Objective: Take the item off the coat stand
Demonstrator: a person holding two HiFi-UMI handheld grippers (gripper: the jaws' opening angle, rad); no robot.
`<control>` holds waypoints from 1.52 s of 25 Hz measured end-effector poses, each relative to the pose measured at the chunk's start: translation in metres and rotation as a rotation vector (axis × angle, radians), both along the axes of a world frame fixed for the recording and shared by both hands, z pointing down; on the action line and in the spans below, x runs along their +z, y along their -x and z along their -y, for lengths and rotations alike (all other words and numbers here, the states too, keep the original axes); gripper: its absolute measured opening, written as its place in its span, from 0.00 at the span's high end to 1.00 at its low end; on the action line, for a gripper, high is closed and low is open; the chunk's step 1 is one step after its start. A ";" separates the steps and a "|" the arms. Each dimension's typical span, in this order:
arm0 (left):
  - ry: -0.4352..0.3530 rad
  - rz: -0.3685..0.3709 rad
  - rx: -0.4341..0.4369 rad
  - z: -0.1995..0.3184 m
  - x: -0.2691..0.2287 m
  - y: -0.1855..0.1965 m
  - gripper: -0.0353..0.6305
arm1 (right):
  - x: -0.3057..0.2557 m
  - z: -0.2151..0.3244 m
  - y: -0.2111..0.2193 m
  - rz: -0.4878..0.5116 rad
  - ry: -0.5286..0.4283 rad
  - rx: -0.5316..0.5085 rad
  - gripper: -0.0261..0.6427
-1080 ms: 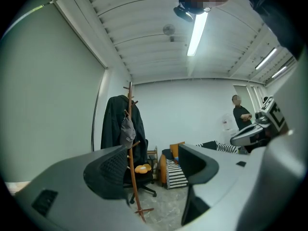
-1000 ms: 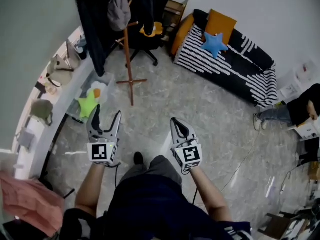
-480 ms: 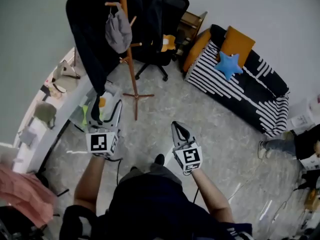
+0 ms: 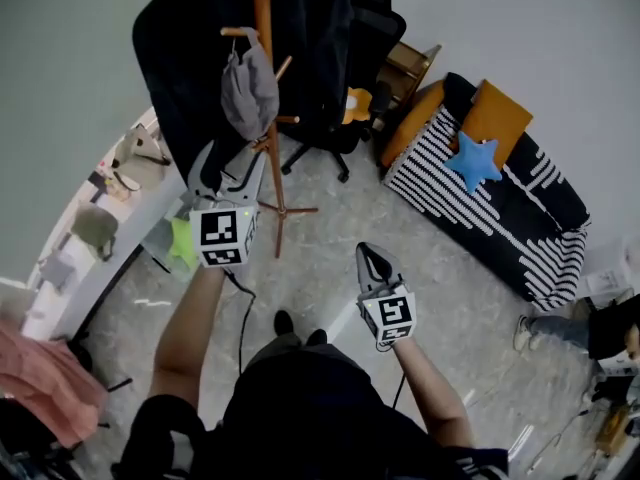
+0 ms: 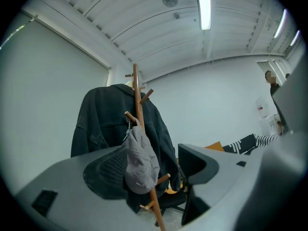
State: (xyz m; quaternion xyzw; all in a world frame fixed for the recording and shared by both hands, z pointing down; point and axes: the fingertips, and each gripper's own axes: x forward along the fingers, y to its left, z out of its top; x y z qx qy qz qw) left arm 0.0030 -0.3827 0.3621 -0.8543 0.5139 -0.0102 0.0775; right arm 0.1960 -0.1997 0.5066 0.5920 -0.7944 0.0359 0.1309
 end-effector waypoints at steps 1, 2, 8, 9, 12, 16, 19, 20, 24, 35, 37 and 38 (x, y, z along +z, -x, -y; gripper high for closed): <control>0.000 0.008 -0.008 0.013 -0.004 -0.002 0.46 | -0.001 0.006 0.000 0.001 0.001 0.004 0.93; -0.001 0.020 -0.018 0.026 -0.006 -0.003 0.46 | -0.002 0.012 0.000 0.000 0.001 0.004 0.93; 0.002 0.114 -0.103 0.087 -0.011 -0.013 0.46 | 0.002 0.036 -0.004 0.018 0.004 -0.016 0.93; 0.001 0.117 -0.122 0.093 -0.012 -0.014 0.46 | 0.003 0.038 -0.006 0.021 0.008 -0.024 0.93; 0.003 0.119 -0.169 0.108 -0.016 -0.015 0.46 | 0.005 0.048 -0.015 0.028 0.018 -0.053 0.93; 0.032 0.127 -0.210 0.129 -0.009 -0.020 0.46 | 0.001 0.059 -0.029 0.021 0.019 -0.074 0.93; 0.053 0.120 -0.217 0.137 -0.006 -0.022 0.46 | 0.002 0.064 -0.033 0.026 0.022 -0.079 0.93; 0.059 0.118 -0.218 0.139 -0.005 -0.022 0.46 | 0.002 0.065 -0.033 0.027 0.022 -0.082 0.93; 0.071 0.110 -0.216 0.145 -0.004 -0.025 0.46 | 0.001 0.069 -0.034 0.024 0.023 -0.095 0.93; 0.102 0.103 -0.245 0.157 -0.001 -0.019 0.66 | 0.002 0.075 -0.035 0.029 0.024 -0.106 0.93; 0.106 0.106 -0.248 0.159 -0.001 -0.017 0.69 | 0.002 0.076 -0.036 0.032 0.026 -0.104 0.93; 0.107 0.109 -0.250 0.159 -0.001 -0.016 0.71 | 0.003 0.076 -0.037 0.034 0.027 -0.102 0.93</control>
